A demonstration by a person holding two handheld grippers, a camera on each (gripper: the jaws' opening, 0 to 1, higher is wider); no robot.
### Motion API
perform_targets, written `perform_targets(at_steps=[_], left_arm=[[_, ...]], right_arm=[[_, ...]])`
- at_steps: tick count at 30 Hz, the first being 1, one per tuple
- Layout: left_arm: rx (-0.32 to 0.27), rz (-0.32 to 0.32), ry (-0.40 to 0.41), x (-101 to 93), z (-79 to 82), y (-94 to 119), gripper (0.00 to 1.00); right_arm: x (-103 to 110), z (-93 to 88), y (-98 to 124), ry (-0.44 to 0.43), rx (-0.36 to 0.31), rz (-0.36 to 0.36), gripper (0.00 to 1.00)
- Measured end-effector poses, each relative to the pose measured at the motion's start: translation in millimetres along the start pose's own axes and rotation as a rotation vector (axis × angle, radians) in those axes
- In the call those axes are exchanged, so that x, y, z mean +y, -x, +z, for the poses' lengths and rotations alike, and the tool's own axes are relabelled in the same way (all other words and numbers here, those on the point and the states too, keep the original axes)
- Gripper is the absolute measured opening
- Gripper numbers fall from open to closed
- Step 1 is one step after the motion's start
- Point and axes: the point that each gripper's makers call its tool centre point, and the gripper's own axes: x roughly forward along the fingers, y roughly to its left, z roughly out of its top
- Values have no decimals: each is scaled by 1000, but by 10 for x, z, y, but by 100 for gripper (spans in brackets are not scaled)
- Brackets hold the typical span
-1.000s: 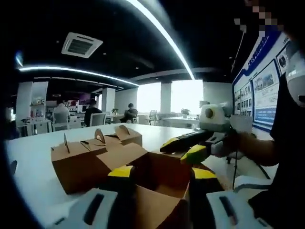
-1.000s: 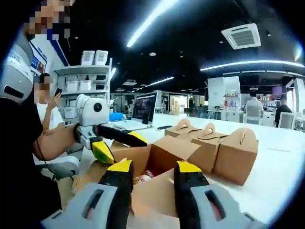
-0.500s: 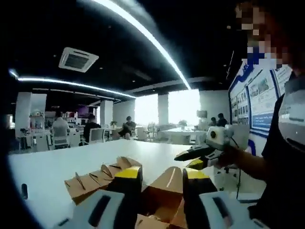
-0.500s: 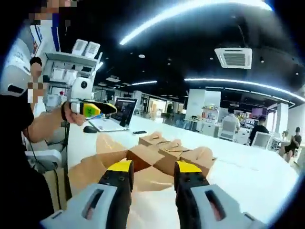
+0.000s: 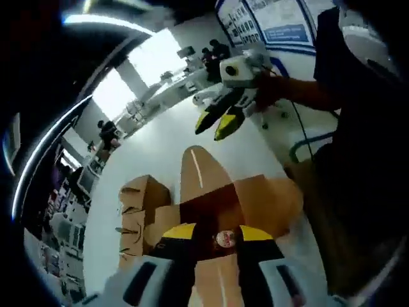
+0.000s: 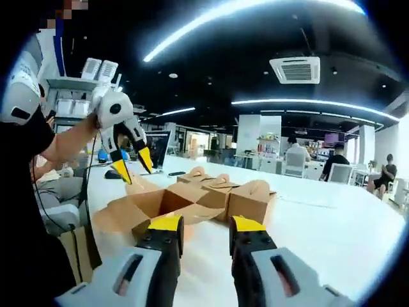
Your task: Pick up one paper box from the group, open the paper box, and remove the item inside
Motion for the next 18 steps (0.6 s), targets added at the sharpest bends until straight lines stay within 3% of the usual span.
perform_targets(at_steps=[2, 4, 6, 11, 14, 17, 18], left_arm=[[50, -33, -87, 70, 36, -50, 26], [83, -115, -199, 92, 51, -158, 29], [133, -190, -168, 81, -1, -280, 31], [239, -310, -308, 54, -197, -576, 32], [289, -379, -358, -58, -317, -650, 32], [317, -411, -349, -97, -351, -778, 32], [328, -423, -384, -106, -368, -806, 32]], right_arm=[[-14, -17, 39, -28, -18, -8, 30], [-19, -57, 61, -36, -21, -14, 30], [-22, -128, 74, -48, -15, -18, 30], [-3, -158, 110, -90, -39, -16, 31], [7, -132, 150, -100, -48, -7, 36], [0, -121, 190, -102, -56, 4, 35], [-16, -124, 192, -101, -57, 3, 35]])
